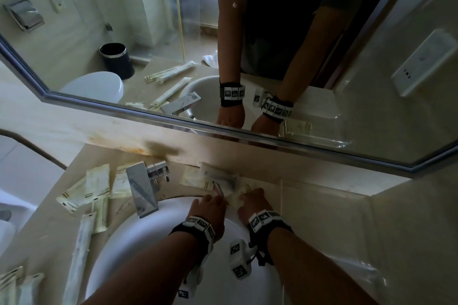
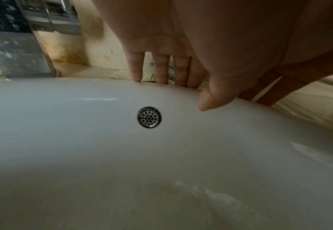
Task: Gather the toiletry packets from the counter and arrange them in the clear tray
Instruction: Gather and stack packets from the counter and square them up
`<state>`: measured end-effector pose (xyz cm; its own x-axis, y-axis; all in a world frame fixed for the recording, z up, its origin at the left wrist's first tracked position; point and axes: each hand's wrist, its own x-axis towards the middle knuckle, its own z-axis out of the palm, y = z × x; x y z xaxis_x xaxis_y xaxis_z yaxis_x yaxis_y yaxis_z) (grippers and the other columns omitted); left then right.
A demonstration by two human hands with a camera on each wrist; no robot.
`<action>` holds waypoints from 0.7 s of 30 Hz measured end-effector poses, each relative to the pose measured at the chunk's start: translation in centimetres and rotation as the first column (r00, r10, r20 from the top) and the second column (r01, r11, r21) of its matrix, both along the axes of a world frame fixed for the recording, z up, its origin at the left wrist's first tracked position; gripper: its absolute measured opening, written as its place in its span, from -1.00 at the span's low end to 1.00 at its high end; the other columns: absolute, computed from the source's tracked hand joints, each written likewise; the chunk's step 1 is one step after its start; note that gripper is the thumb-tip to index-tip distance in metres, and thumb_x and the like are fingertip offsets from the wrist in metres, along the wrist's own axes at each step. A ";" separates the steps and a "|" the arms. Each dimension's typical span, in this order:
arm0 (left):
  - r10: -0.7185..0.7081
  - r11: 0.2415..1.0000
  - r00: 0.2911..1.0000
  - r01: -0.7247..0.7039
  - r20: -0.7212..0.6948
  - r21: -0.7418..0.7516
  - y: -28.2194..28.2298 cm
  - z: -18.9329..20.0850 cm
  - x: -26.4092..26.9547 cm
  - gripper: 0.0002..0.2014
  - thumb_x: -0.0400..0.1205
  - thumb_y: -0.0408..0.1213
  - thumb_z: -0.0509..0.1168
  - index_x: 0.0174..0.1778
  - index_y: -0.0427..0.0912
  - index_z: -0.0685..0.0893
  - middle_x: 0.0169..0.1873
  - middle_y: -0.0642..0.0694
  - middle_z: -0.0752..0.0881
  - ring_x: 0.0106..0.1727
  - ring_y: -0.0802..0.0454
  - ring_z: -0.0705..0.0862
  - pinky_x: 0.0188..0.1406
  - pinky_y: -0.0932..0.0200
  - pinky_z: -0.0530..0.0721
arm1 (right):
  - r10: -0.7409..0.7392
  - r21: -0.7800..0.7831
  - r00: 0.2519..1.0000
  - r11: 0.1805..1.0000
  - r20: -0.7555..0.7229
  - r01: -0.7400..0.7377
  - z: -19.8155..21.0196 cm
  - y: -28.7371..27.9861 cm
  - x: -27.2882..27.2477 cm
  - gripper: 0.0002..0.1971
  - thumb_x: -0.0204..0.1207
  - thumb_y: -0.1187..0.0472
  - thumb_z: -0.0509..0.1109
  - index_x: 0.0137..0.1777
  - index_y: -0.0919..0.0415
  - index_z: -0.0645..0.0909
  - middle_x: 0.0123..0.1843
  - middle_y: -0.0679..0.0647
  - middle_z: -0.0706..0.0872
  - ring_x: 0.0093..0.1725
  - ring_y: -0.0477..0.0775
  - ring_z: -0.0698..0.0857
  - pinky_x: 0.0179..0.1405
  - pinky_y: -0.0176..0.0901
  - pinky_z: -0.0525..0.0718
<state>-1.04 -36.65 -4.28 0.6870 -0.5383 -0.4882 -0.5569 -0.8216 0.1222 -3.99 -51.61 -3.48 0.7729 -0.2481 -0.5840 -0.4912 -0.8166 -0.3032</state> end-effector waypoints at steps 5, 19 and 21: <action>0.057 0.997 0.998 -0.058 -0.029 -0.059 -0.1 0.1 1.4 -0.53 0.54 -0.38 0.21 0.42 -0.18 0.54 0.31 -0.13 0.58 0.32 -0.17 0.54 0.26 -0.09 0.64 | -0.106 -0.037 0.990 0.993 0.090 0.110 -1.2 0.6 0.6 -0.71 0.58 0.23 0.27 0.27 0.24 0.59 0.53 0.24 0.31 0.17 0.19 0.71 0.10 -0.15 0.69; 0.274 0.941 0.960 -0.278 -0.049 -0.194 1.2 0.4 3.3 -0.65 0.61 -0.41 0.15 0.23 0.04 0.61 0.18 -0.10 0.69 0.21 -0.16 0.60 0.14 0.00 0.62 | -0.170 -0.048 0.982 0.983 0.081 0.175 -2.4 0.2 1.9 -0.68 0.63 0.11 0.35 0.32 0.20 0.55 0.39 0.28 0.42 0.15 0.31 0.67 0.11 -0.03 0.70; 0.273 0.941 0.958 -0.285 -0.088 -0.181 1.3 0.6 3.3 -0.60 0.60 -0.41 0.17 0.32 0.02 0.58 0.24 -0.13 0.63 0.26 -0.19 0.58 0.19 -0.01 0.62 | -0.176 -0.066 0.982 0.981 0.069 0.181 -2.1 0.0 2.2 -0.71 0.67 0.13 0.28 0.32 0.23 0.57 0.40 0.28 0.47 0.21 0.28 0.65 0.14 -0.03 0.65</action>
<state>2.28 -35.39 -3.70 0.7956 -0.4159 -0.4406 -0.2952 -0.9011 0.3175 -1.81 -51.60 -5.62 0.7471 -0.4247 -0.5113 -0.6127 -0.7382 -0.2821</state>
